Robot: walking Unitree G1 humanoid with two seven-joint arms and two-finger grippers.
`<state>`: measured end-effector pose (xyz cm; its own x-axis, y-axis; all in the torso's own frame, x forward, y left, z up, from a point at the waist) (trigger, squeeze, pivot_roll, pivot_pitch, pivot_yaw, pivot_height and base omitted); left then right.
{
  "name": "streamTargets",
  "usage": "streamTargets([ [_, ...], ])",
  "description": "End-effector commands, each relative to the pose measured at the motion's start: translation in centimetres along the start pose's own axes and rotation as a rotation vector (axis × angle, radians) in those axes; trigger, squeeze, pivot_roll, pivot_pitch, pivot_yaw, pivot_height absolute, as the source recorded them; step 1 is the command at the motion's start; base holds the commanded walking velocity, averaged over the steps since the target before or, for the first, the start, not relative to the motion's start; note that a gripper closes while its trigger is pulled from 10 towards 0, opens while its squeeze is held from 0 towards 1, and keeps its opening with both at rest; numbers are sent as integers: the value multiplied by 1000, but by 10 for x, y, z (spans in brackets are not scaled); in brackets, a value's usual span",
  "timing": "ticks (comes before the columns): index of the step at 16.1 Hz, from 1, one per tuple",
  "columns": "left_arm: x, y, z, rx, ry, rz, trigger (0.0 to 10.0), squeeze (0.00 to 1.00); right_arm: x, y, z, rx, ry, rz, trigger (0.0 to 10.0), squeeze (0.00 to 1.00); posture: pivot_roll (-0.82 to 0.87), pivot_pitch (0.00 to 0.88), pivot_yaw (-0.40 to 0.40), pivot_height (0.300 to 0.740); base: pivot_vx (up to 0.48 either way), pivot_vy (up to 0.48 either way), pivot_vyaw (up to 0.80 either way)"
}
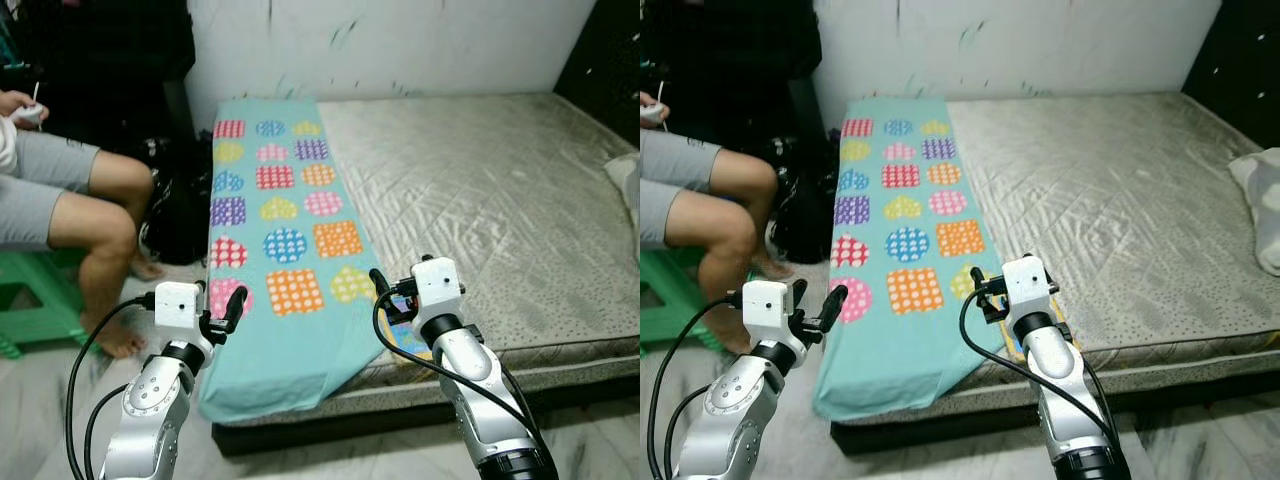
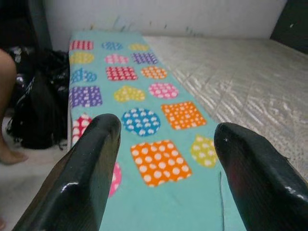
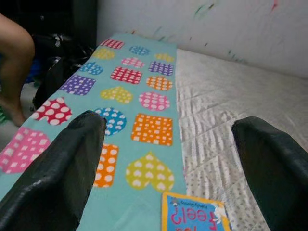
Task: Clean up the room
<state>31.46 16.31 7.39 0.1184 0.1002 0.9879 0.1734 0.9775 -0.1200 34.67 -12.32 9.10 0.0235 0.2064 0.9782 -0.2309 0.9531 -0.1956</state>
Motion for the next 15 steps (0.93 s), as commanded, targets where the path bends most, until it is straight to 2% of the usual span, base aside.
streamTargets([
  [1,3,0,-2,-15,-7,-20,10000,0,5,0,-1,-5,-17,-4,10000,0,-110,0,-20,740,352,0,0],
  [10,5,0,-3,-17,-9,-32,10000,0,6,-1,-2,-11,-18,-8,10000,0,-110,0,-18,740,330,0,0],
  [15,3,2,-3,-2,4,-36,10000,0,6,-1,-2,-13,-18,-11,10000,0,-110,0,-17,740,0,0,0],
])
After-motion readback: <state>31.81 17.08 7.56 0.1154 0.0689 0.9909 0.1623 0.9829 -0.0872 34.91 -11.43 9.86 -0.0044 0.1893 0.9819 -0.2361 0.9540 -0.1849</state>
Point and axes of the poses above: a point about 5 cm out from each wrist's last joint towards the gripper, its own z axis pointing back from the gripper into the wrist, its own x axis along the axis of the wrist's last joint, y = z × x, the point moved 5 cm from there along -z, pointing out of the wrist towards the gripper, and after that the axes turned 2 degrees about z, right-handed, at the moved point
